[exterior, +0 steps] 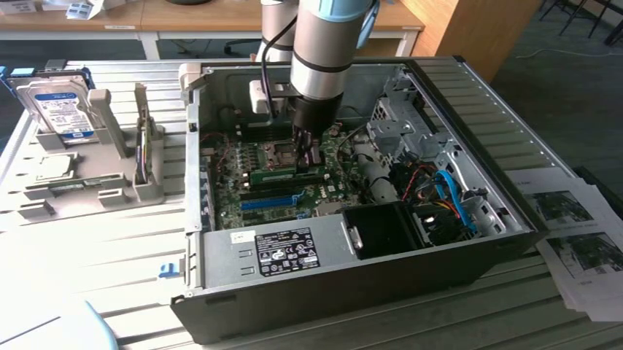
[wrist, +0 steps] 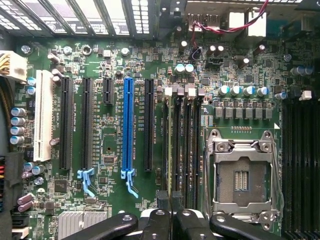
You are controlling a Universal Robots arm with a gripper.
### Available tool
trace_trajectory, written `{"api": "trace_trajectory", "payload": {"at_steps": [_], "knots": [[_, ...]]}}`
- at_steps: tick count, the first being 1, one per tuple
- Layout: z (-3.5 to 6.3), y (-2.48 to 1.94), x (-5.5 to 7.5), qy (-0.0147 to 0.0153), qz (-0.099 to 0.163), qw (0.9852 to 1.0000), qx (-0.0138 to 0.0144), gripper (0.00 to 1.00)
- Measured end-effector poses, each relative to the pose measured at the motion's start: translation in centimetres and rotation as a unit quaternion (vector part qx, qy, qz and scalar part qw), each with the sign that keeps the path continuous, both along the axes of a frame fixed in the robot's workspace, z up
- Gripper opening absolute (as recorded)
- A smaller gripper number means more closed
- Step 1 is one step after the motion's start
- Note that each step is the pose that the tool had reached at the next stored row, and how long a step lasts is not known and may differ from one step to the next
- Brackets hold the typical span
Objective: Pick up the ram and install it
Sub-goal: 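Insert the ram into the slot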
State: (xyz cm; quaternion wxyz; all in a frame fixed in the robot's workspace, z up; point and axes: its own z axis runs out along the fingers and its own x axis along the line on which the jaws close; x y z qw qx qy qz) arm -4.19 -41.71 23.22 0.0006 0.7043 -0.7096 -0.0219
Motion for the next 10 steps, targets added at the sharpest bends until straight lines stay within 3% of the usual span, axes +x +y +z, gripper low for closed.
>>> {"api": "trace_trajectory", "payload": {"at_steps": [10], "knots": [[-0.24,0.0,0.0,0.0,0.0,1.0,-0.0001,0.11]]}}
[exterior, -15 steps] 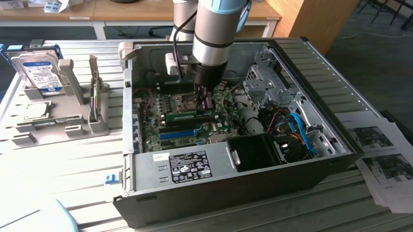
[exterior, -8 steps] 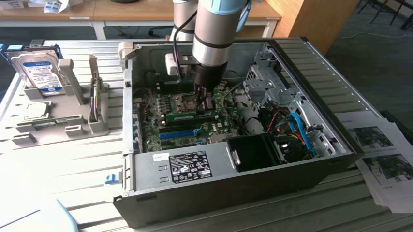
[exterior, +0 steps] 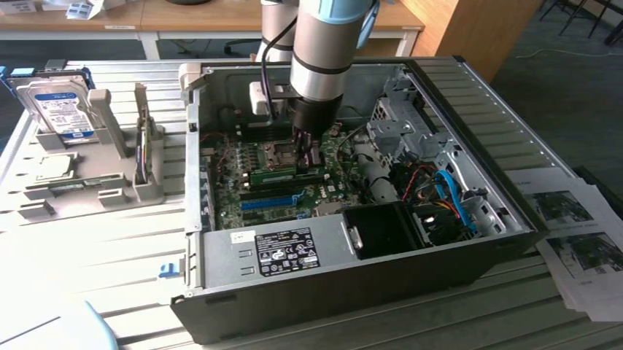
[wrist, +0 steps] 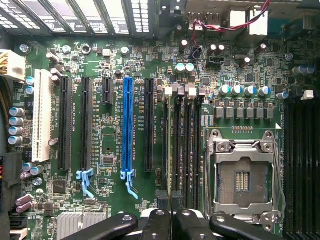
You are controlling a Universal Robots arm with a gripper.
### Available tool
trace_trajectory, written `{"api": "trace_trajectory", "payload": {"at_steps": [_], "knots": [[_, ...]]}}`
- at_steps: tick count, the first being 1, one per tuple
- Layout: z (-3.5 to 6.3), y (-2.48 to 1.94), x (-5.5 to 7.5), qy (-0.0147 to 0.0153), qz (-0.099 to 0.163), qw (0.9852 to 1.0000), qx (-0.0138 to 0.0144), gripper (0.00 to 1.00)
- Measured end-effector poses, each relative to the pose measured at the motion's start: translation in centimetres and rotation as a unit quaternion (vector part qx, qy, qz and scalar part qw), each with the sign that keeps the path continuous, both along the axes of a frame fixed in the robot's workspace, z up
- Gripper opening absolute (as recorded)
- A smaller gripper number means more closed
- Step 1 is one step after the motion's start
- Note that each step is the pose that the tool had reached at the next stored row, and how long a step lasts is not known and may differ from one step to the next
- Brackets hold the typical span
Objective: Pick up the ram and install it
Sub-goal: 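Insert the ram into the slot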
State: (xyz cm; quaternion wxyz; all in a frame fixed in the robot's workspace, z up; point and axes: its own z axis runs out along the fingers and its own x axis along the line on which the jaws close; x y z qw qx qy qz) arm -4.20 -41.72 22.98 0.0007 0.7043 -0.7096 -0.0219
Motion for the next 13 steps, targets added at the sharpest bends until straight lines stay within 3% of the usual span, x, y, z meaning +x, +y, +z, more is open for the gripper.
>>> {"api": "trace_trajectory", "payload": {"at_steps": [13], "knots": [[0.88,0.0,0.0,0.0,0.0,1.0,0.0001,0.11]]}}
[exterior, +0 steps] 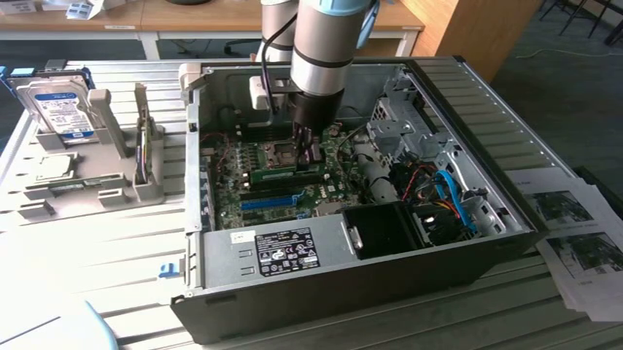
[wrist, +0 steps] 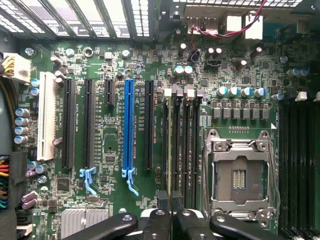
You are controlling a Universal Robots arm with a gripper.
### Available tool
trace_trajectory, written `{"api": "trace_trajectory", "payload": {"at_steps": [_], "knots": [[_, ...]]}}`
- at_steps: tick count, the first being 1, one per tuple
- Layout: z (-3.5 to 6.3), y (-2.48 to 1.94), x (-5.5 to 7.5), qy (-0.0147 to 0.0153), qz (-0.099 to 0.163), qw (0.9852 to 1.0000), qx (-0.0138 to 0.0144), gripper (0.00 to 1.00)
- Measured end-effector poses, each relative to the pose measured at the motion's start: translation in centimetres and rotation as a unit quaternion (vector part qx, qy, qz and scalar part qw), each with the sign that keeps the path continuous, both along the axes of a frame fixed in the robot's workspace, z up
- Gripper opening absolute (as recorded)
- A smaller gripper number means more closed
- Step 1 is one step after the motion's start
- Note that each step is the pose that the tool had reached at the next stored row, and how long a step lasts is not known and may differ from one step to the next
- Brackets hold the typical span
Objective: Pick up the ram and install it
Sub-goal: 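Insert the ram into the slot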
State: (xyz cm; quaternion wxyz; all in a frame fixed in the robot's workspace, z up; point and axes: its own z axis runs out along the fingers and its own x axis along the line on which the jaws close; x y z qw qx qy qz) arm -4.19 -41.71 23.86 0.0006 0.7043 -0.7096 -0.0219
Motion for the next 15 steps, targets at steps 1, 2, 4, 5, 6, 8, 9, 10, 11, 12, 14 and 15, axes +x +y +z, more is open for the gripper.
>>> {"api": "trace_trajectory", "payload": {"at_steps": [1,2,4,5,6,8,9,10,11,12,14,15], "knots": [[0.0,0.0,0.0,0.0,0.0,1.0,0.0001,0.11],[0.0,0.0,0.0,0.0,0.0,1.0,0.0001,0.11],[0.0,0.0,0.0,0.0,0.0,1.0,0.0001,0.11],[0.01,0.0,0.0,0.0,0.0,1.0,0.0,0.11],[0.01,0.0,0.0,0.0002,0.0,1.0,0.0,0.11],[0.02,0.0,0.02,0.0008,0.0,1.0,-0.0001,0.11],[0.02,-0.01,0.03,0.0013,0.0,1.0,-0.0001,0.11],[0.02,0.0,0.04,0.0018,0.0,1.0,-0.0001,0.11],[0.02,0.0,0.06,0.0023,0.0,1.0,0.0,0.11],[0.02,0.0,0.08,0.0028,0.0,1.0,-0.0001,0.11],[0.01,0.0,0.13,0.0044,0.0,1.0,0.0,0.11],[0.02,0.0,0.16,0.0051,0.0,1.0,0.0,0.11]]}}
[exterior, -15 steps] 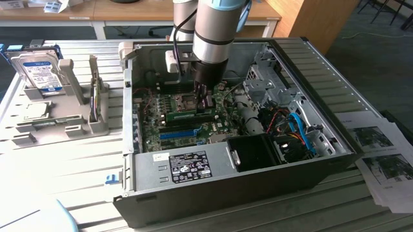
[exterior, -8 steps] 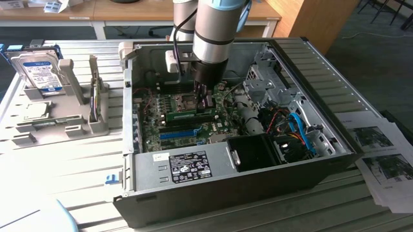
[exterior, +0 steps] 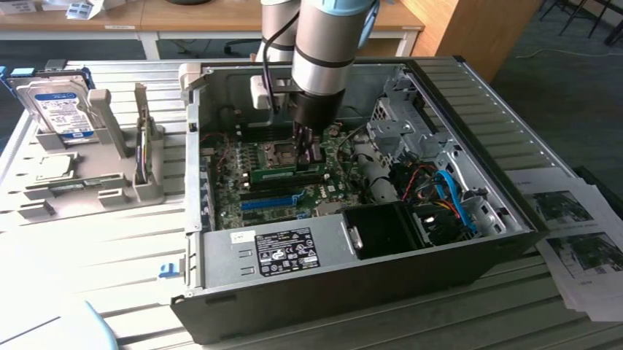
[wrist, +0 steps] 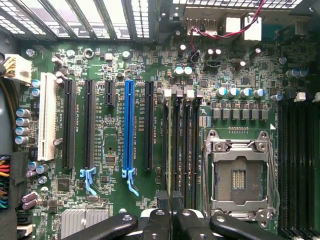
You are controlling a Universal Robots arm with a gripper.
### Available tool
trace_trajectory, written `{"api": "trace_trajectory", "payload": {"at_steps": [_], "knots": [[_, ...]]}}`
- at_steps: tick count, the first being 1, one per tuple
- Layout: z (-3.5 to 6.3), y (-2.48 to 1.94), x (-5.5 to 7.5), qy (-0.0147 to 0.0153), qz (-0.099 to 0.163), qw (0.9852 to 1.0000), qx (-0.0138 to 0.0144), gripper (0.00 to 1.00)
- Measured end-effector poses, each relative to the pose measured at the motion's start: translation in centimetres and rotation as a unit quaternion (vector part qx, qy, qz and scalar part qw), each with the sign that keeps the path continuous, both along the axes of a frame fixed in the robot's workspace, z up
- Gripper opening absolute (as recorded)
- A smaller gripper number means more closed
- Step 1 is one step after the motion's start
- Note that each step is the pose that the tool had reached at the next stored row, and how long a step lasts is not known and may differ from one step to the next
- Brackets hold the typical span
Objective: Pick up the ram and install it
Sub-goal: 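Insert the ram into the slot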
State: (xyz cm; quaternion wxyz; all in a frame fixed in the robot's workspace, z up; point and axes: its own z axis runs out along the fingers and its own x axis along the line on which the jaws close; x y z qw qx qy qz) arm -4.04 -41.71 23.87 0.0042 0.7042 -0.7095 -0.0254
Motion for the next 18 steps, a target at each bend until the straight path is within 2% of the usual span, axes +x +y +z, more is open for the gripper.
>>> {"api": "trace_trajectory", "payload": {"at_steps": [2,18], "knots": [[0.0,0.0,0.04,0.0012,0.0,1.0,0.0,0.11],[-0.37,0.0,0.05,0.0013,0.0,1.0,0.0,0.11]]}}
